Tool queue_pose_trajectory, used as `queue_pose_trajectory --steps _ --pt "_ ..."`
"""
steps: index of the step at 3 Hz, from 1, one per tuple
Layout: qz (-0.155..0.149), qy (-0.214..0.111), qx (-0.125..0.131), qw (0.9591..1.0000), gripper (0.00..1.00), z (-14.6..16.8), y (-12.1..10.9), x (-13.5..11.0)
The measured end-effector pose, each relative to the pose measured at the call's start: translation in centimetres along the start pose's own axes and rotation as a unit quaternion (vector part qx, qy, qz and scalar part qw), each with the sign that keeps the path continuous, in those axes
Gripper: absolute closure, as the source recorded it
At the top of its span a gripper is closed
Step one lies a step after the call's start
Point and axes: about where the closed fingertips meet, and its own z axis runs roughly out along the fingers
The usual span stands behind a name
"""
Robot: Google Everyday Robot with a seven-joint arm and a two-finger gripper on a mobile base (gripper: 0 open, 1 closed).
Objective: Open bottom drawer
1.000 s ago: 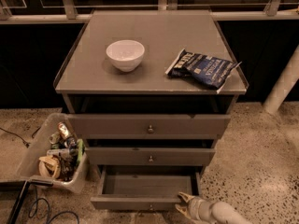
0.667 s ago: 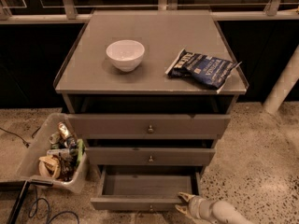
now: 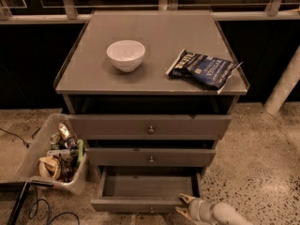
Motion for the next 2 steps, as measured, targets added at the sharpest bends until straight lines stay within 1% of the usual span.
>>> queue_pose_trajectory --steps 1,2 --pt "0.012 -0.002 -0.009 0.9999 0.84 -0.22 1.32 1.09" --pt "0.011 -0.002 -0.009 0.9999 1.00 -0.45 1.10 0.70"
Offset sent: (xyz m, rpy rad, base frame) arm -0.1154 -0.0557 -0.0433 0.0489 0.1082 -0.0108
